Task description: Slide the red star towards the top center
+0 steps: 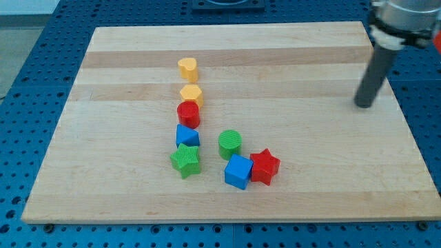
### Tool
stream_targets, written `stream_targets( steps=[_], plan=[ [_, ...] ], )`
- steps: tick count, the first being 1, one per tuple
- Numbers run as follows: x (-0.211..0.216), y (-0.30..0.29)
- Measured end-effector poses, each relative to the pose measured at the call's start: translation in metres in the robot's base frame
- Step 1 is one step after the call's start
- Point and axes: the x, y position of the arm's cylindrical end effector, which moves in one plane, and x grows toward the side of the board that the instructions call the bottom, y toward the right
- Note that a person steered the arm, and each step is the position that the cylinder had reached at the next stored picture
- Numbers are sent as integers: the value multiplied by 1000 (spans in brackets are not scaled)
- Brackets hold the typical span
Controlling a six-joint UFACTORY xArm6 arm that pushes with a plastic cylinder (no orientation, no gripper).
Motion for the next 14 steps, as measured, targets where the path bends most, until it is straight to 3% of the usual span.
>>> stream_targets(
  steps=[1,5,7,8,9,13,14],
  plan=[
    [0,52],
    [16,79],
    [159,-91],
    [171,-176],
    [164,-217],
    [59,-213],
    [83,-176]
  ],
)
